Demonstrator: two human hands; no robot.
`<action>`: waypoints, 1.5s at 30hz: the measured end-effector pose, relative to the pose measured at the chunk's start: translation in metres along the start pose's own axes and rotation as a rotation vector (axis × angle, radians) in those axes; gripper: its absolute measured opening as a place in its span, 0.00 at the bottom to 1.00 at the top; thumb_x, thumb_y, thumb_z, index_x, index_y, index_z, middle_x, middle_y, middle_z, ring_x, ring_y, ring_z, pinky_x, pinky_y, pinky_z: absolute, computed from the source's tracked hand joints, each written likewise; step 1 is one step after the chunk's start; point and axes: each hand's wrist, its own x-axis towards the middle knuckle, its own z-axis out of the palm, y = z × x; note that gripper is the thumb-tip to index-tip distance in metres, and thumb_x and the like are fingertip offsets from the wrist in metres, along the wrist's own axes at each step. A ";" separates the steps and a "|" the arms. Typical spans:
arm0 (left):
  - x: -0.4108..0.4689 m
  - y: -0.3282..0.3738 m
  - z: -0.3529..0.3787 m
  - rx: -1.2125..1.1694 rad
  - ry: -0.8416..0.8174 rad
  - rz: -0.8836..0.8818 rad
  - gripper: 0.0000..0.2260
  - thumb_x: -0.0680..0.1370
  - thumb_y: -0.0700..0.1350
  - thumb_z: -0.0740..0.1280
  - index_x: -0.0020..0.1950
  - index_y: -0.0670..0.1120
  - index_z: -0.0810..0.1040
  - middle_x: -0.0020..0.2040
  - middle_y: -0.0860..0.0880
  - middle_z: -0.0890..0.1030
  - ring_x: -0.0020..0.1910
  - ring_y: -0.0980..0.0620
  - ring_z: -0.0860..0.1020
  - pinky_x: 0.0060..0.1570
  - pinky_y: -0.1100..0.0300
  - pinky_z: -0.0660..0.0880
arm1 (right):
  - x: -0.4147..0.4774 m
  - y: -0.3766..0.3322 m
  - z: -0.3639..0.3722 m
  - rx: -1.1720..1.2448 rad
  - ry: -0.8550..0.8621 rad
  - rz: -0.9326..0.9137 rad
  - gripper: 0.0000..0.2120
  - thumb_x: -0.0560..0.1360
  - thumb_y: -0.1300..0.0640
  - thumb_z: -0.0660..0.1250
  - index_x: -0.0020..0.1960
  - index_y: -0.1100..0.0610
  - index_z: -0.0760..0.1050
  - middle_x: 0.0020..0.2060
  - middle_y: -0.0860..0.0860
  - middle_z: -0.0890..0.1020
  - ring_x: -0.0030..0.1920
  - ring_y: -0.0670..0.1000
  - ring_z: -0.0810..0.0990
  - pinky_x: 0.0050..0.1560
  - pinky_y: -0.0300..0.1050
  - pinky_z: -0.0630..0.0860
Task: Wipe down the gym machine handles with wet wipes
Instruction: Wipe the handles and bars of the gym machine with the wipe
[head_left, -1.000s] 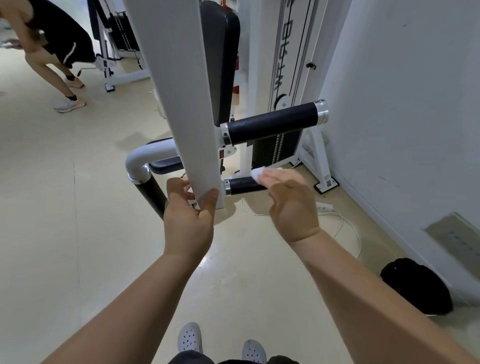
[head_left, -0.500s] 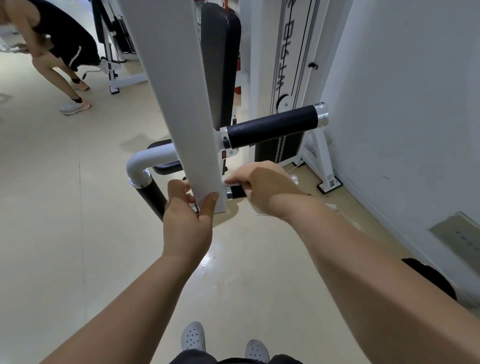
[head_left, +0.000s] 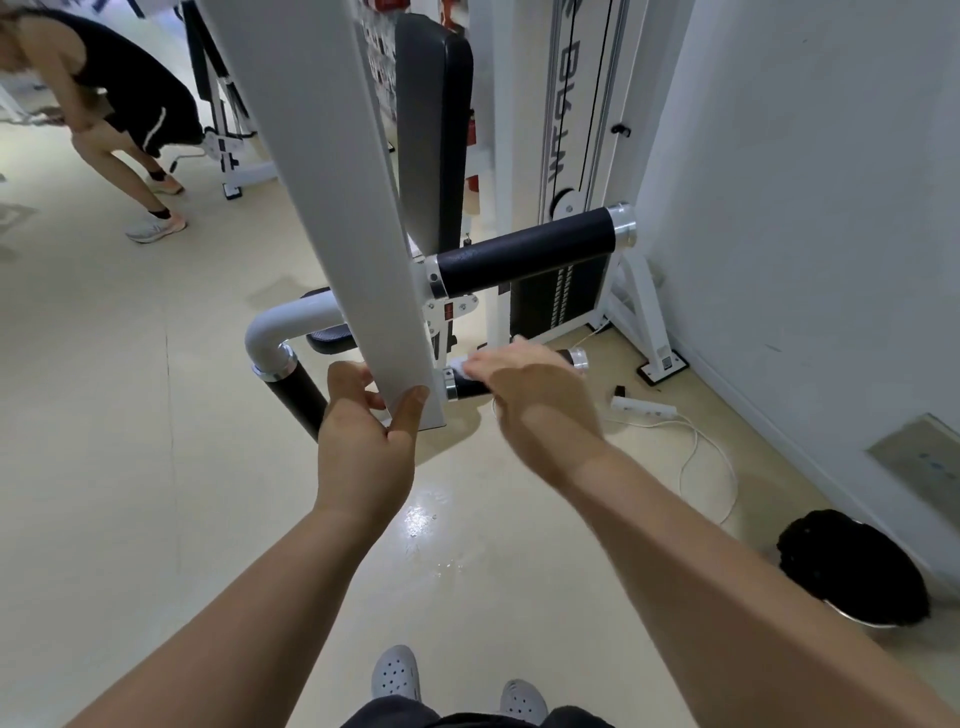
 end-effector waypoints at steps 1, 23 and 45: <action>0.001 0.001 -0.001 0.005 -0.007 0.007 0.16 0.79 0.48 0.71 0.56 0.51 0.64 0.46 0.54 0.76 0.47 0.47 0.78 0.41 0.54 0.75 | -0.004 -0.006 0.007 0.051 0.026 -0.026 0.20 0.80 0.63 0.55 0.65 0.51 0.79 0.60 0.49 0.83 0.61 0.51 0.79 0.74 0.51 0.67; 0.028 -0.005 -0.029 -0.006 -0.395 0.117 0.17 0.80 0.49 0.69 0.64 0.51 0.66 0.42 0.51 0.77 0.38 0.50 0.79 0.36 0.47 0.80 | -0.011 -0.078 0.105 0.400 1.087 0.610 0.06 0.76 0.65 0.68 0.48 0.63 0.84 0.45 0.55 0.78 0.46 0.49 0.77 0.52 0.27 0.71; 0.046 -0.002 -0.028 -0.025 -0.461 0.100 0.17 0.80 0.48 0.69 0.64 0.54 0.65 0.53 0.49 0.80 0.42 0.52 0.80 0.37 0.58 0.75 | 0.002 -0.034 0.062 0.602 1.228 0.910 0.12 0.75 0.71 0.66 0.46 0.57 0.85 0.41 0.46 0.73 0.41 0.37 0.74 0.46 0.23 0.68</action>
